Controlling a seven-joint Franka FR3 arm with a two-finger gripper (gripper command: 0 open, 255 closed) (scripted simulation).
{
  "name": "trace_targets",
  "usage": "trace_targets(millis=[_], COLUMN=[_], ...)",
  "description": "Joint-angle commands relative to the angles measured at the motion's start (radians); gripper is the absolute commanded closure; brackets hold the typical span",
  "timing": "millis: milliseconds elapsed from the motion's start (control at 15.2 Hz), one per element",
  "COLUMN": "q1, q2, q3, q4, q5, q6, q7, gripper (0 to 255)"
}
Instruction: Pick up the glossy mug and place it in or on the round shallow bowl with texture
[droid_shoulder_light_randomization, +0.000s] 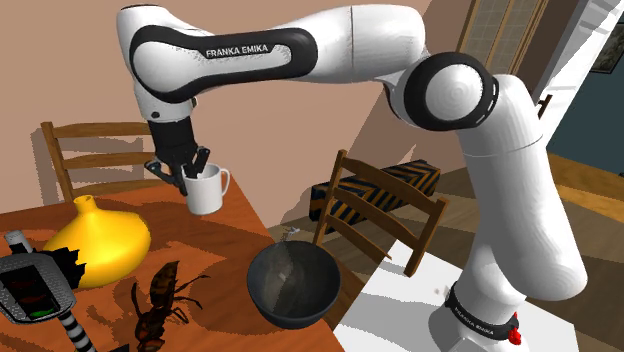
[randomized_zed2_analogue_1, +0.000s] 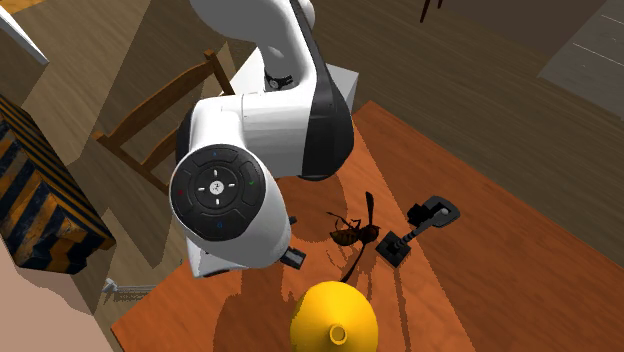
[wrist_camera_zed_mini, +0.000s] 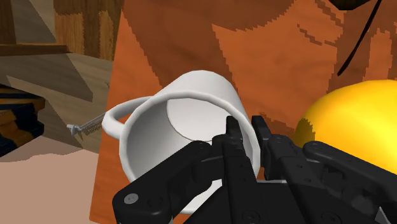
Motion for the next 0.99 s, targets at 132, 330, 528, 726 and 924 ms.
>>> trace_targets(millis=[132,330,528,726,924], q1=[0.01,0.017,0.026,0.017,-0.014], q2=[0.01,0.018,0.032,-0.024,-0.184], q3=[0.0,0.0,-0.001,0.006,0.026], q4=[0.073,0.129,0.192,0.124,-0.112], q5=[-0.001,-0.003,-0.006,0.006,0.045], q6=[-0.063,-0.109,-0.159,-0.147,-0.068], q7=[-0.002,-0.005,-0.007,0.0,0.019], gripper=[255,255,255,255,255])
